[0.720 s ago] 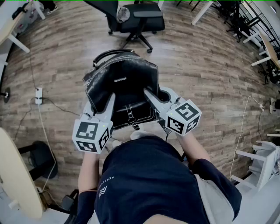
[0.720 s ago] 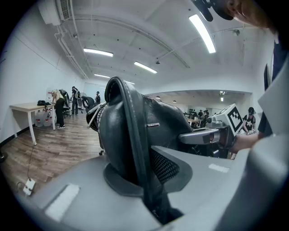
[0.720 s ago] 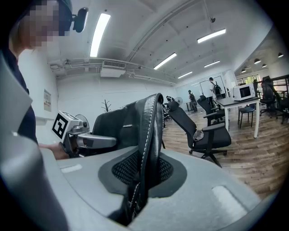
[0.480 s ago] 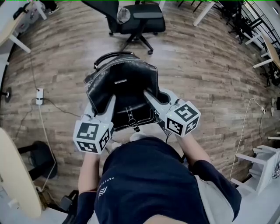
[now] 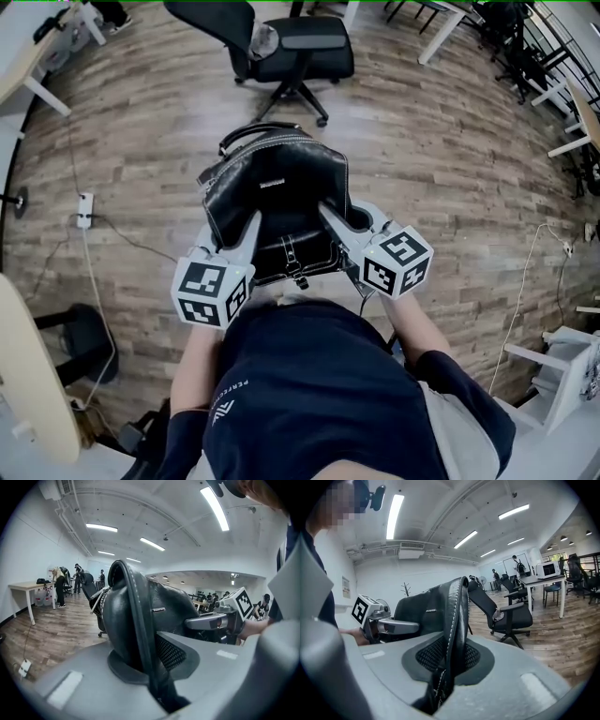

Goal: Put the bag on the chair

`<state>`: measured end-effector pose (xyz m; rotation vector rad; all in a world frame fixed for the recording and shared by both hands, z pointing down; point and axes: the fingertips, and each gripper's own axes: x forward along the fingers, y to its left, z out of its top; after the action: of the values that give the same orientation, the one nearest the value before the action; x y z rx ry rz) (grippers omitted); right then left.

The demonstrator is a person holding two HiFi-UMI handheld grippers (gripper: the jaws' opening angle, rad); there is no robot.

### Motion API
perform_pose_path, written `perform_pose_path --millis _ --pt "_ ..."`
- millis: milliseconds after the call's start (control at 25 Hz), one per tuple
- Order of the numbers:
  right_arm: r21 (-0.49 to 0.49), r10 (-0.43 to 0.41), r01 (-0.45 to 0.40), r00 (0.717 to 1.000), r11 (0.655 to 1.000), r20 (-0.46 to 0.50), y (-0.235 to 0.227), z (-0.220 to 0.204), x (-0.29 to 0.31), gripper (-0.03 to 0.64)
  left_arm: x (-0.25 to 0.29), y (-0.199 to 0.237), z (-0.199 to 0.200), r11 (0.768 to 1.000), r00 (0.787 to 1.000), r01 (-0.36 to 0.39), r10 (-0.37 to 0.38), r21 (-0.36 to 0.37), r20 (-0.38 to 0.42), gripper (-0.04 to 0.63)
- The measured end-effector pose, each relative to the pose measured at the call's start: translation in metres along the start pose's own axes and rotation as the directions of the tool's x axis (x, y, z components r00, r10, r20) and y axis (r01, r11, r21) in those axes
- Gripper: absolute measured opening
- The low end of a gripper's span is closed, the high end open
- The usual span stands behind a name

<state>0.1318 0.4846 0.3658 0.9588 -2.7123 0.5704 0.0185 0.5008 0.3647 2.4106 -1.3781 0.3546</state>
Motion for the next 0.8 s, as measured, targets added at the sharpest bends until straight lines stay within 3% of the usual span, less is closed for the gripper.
perform_pose_path --millis 440,800 --pt "0.030 -0.031 0.032 0.999 0.999 -0.003 -0.024 0.000 0.005 0.051 0.028 0.004 0.003 1.000 0.999 0.024 -0.024 -0.001 -0.028 0.069" --pt "0.070 -0.058 0.059 0.998 0.996 -0.017 -0.057 0.025 0.054 0.048 0.074 0.053 0.026 0.998 0.997 0.064 -0.064 0.004 -0.051 0.069"
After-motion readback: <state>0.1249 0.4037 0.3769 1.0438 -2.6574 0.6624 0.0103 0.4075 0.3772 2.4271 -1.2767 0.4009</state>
